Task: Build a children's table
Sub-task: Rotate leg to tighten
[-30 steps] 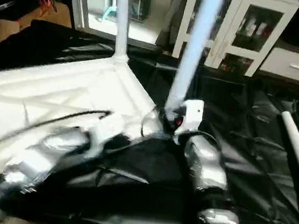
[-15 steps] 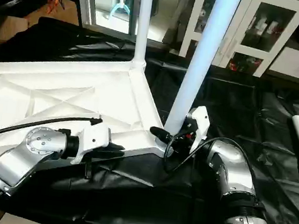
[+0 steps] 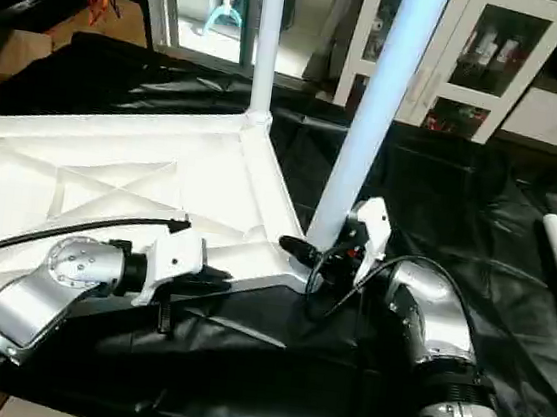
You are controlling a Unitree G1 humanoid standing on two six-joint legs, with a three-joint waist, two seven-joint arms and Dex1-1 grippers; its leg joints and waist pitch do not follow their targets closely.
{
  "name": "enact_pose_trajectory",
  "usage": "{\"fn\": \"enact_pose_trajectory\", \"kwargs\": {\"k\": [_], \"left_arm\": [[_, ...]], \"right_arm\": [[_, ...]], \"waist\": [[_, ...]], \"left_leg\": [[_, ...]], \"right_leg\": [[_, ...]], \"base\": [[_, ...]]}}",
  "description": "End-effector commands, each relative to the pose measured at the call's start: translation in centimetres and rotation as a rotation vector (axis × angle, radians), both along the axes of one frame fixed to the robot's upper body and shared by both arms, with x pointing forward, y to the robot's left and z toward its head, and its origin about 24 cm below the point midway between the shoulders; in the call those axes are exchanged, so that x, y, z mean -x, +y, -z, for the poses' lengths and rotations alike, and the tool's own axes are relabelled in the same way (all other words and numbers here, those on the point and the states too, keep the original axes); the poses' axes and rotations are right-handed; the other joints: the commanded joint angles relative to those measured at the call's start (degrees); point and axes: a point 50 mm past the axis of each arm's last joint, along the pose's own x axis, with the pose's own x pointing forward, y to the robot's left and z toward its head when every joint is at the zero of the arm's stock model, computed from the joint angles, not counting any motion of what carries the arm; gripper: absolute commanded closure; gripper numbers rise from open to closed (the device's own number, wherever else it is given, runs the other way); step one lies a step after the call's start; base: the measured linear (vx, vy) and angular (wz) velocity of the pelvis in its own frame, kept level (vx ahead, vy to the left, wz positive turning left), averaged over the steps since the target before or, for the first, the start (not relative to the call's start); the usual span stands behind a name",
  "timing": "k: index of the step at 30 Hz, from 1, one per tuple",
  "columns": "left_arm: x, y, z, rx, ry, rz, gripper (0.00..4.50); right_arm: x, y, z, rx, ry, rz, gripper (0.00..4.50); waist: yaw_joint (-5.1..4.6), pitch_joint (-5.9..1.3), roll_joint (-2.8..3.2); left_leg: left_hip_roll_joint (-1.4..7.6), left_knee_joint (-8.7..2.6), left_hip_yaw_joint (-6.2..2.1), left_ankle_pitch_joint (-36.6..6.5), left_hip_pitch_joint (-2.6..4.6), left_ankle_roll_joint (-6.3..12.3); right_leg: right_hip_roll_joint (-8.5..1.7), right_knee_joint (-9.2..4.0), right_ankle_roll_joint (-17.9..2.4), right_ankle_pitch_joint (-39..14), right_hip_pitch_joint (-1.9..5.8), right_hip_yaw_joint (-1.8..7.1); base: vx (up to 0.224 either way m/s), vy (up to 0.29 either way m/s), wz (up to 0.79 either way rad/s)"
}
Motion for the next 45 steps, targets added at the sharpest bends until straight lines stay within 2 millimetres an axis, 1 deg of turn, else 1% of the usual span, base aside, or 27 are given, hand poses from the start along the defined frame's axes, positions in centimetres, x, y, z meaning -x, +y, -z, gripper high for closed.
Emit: {"fn": "enact_pose_trajectory", "kwargs": {"k": [1,8,9,10,11,12,13,14,16,18,21,22,24,25,26,28,29,30,31,34,35,36,37,38,40,42,45], "left_arm": [[0.5,1.5,1.2,-0.076,0.061,-0.004,4.50],[0.5,1.7,1.2,-0.073,0.059,0.002,4.50],[-1.4,-0.8,0.8,0.011,0.060,-0.176,4.50],[-2.6,-3.1,0.4,0.060,0.080,-0.323,4.50],[-3.1,-4.0,0.2,0.069,0.096,-0.405,4.50],[-3.2,-4.2,0.2,0.068,0.101,-0.426,4.50],[-3.2,-4.0,0.3,0.063,0.100,-0.429,4.50],[-3.2,-3.7,0.3,0.059,0.099,-0.433,4.50],[-3.3,-3.3,0.4,0.056,0.102,-0.444,4.50],[-3.3,-3.1,0.5,0.054,0.106,-0.454,4.50],[-3.4,-3.3,0.4,0.054,0.108,-0.466,4.50],[-3.3,-3.5,0.2,0.062,0.106,-0.454,4.50],[-3.3,-3.5,0.1,0.066,0.105,-0.444,4.50],[-2.9,-3.5,-0.1,0.076,0.079,-0.376,4.50],[-2.9,-3.5,-0.1,0.074,0.078,-0.371,4.50],[-2.5,-2.9,0.0,0.062,0.063,-0.317,4.50],[-1.6,-1.7,0.1,0.036,0.031,-0.196,4.50],[-1.2,-1.2,0.2,0.022,0.019,-0.143,4.50],[-0.8,-0.9,0.1,0.015,0.011,-0.090,4.50],[0.1,-0.2,0.3,-0.023,0.022,0.002,4.50],[0.7,0.6,0.4,-0.041,0.035,0.059,4.50],[0.9,0.9,0.3,-0.042,0.040,0.087,4.50],[1.0,1.0,0.3,-0.041,0.042,0.103,4.50],[1.1,1.1,0.3,-0.046,0.040,0.115,4.50],[1.0,1.3,0.5,-0.059,0.025,0.123,4.50],[0.7,1.4,0.7,-0.077,0.005,0.121,4.50],[0.5,1.5,0.9,-0.092,-0.008,0.122,4.50]], "right_arm": [[-0.3,-2.9,-1.6,-0.008,-0.051,0.108,1.22],[-0.2,-3.1,-1.7,-0.017,-0.042,0.081,1.36],[-1.5,0.4,1.1,-0.066,0.067,0.340,1.45],[-2.0,4.0,3.3,-0.061,0.180,0.557,1.45],[-2.0,5.9,4.3,-0.037,0.242,0.676,1.55],[-1.9,6.3,4.5,-0.028,0.258,0.710,1.61],[-2.0,6.1,4.5,-0.026,0.256,0.713,1.69],[-1.9,5.9,4.5,-0.022,0.253,0.717,1.73],[-1.9,5.2,4.6,-0.013,0.249,0.741,1.79],[-1.8,5.0,4.7,-0.022,0.259,0.768,1.85],[-1.9,5.9,4.4,-0.074,0.264,0.765,1.99],[-1.9,7.1,3.9,-0.153,0.276,0.674,1.99],[-1.8,7.7,3.6,-0.193,0.280,0.616,1.99],[-1.6,7.4,3.0,-0.189,0.232,0.558,1.99],[-1.6,7.3,3.0,-0.187,0.227,0.553,1.46],[-1.5,6.4,2.5,-0.171,0.185,0.498,1.32],[-1.2,4.2,1.5,-0.139,0.102,0.373,1.32],[-1.1,3.2,1.0,-0.132,0.075,0.323,1.05],[-0.9,2.5,0.7,-0.130,0.064,0.280,1.05],[-0.3,0.9,-0.3,-0.121,0.045,0.175,0.90],[0.6,-1.0,-1.1,-0.059,0.032,0.065,0.63],[1.2,-2.3,-1.5,-0.013,0.026,0.008,0.53],[1.6,-2.9,-1.8,0.012,0.024,-0.023,0.53],[1.8,-3.5,-2.0,0.021,0.023,-0.042,0.53],[2.0,-4.1,-2.4,0.021,0.024,-0.057,0.53],[2.5,-4.8,-2.5,0.034,0.039,-0.093,0.53],[3.2,-5.2,-2.4,0.053,0.061,-0.141,0.53]], "waist": [[-0.01,-3.89,0.12],[0.04,-3.96,0.11],[0.17,-3.99,0.21],[-0.26,-3.57,0.34],[-0.67,-3.43,0.36],[-0.45,-3.51,0.07],[-0.30,-3.30,0.10],[-0.13,-3.38,0.30],[-0.15,-3.64,0.54],[-0.27,-3.69,0.49],[-0.33,-3.66,0.41],[-0.39,-3.64,0.41],[-0.28,-3.80,0.47],[-0.27,-3.83,0.52],[-0.23,-3.85,0.51],[-0.26,-3.97,0.41],[-0.14,-3.90,0.24],[-0.32,-3.98,0.26],[-0.34,-4.02,0.52],[0.06,-3.88,0.55],[0.13,-3.81,0.58],[0.69,-3.85,0.40],[0.89,-3.89,0.30],[1.15,-3.94,0.71],[1.06,-4.04,0.55],[1.04,-3.93,0.32],[1.15,-3.76,0.40]], "left_leg": [[1.12,-2.60,0.04,2.0,0.65,5.57],[1.10,-2.53,0.03,2.2,0.61,5.75],[1.01,-2.50,-0.03,2.1,0.58,5.91],[1.32,-2.93,0.10,3.4,0.91,4.47],[1.53,-3.08,0.12,3.2,1.28,1.69],[1.38,-3.23,-0.10,1.6,1.32,0.29],[0.87,-3.27,0.21,-1.9,1.36,-0.24],[0.83,-3.17,0.18,-2.7,1.18,-0.15],[0.87,-3.12,0.01,-1.3,0.81,0.12],[0.73,-3.07,-0.07,-0.6,0.78,0.56],[0.70,-3.10,-0.01,-1.9,0.77,0.63],[0.75,-3.16,-0.02,-2.2,0.75,0.66],[0.81,-3.09,-0.11,-1.8,0.72,1.05],[0.84,-3.11,-0.19,-0.7,0.70,1.27],[0.80,-3.08,-0.24,-0.3,0.65,1.43],[0.74,-3.03,-0.27,-0.1,0.57,2.23],[0.75,-3.10,-0.47,-1.2,0.51,2.62],[0.62,-2.94,-0.35,-1.4,0.27,2.92],[0.84,-2.90,-0.28,-1.3,0.47,3.51],[1.15,-2.85,-0.20,-0.1,0.74,4.68],[1.15,-2.88,-0.07,0.3,0.74,4.80],[1.21,-2.74,-0.20,0.6,0.74,5.10],[1.22,-2.66,-0.15,0.8,0.71,5.21],[1.14,-2.55,-0.15,1.0,0.81,5.34],[1.08,-2.49,-0.05,1.7,0.71,5.83],[0.93,-2.50,0.03,0.5,0.58,5.89],[1.12,-2.64,0.03,-1.7,0.67,5.14]], "right_leg": [[-4.14,-2.87,-15.3,18.5,3.56,2.59],[-4.15,-2.81,-15.4,18.8,3.63,2.58],[-4.11,-2.80,-15.4,18.9,3.71,2.52],[-4.38,-2.98,-15.7,18.1,3.05,2.71],[-4.92,-3.24,-16.2,14.3,2.44,2.85],[-4.88,-3.33,-15.9,10.7,2.87,2.64],[-4.66,-3.97,-15.1,6.1,3.03,2.85],[-4.76,-3.98,-14.6,5.5,3.30,2.99],[-4.26,-3.60,-12.5,10.7,3.51,3.01],[-4.10,-3.42,-11.9,14.4,3.55,2.87],[-4.13,-3.56,-11.7,13.6,3.56,2.91],[-4.18,-3.57,-11.7,13.3,3.54,2.92],[-4.22,-3.52,-11.8,14.0,3.73,2.90],[-4.12,-3.41,-11.9,15.6,3.70,2.81],[-4.12,-3.40,-11.9,16.2,3.77,2.79],[-3.99,-3.21,-11.9,19.0,4.03,2.72],[-4.06,-3.53,-11.8,18.2,4.32,2.63],[-3.94,-3.39,-11.8,18.5,4.45,2.69],[-3.97,-3.32,-12.0,19.3,4.16,2.74],[-3.97,-3.15,-13.3,19.6,3.79,2.55],[-4.03,-3.03,-13.8,19.4,3.56,2.60],[-3.95,-3.10,-13.6,19.2,3.93,2.48],[-3.94,-3.01,-13.3,19.6,4.02,2.54],[-3.83,-2.85,-13.2,20.1,3.91,2.51],[-3.99,-2.78,-13.8,21.4,3.76,2.54],[-4.05,-3.01,-14.0,19.8,3.80,2.57],[-4.14,-3.49,-13.9,15.1,3.72,2.55]], "base": [[0.000,0.000,0.00],[0.000,0.000,0.00],[0.000,0.000,0.00],[0.000,0.000,0.00],[0.000,0.000,0.00],[0.000,0.000,0.00],[0.000,0.000,0.00],[0.000,0.000,0.00],[0.000,0.000,0.00],[0.000,0.000,0.00],[0.000,0.000,0.00],[0.000,0.000,0.00],[0.000,0.000,0.00],[0.000,0.000,0.00],[0.000,0.000,0.00],[0.000,0.000,0.00],[0.000,0.000,0.00],[0.000,0.000,0.00],[0.000,0.000,0.00],[0.000,0.000,0.00],[0.000,0.000,0.00],[0.000,0.000,0.00],[0.000,0.000,0.00],[0.000,0.000,0.00],[0.000,0.000,0.00],[0.000,0.000,0.00],[0.000,0.000,0.00]]}}
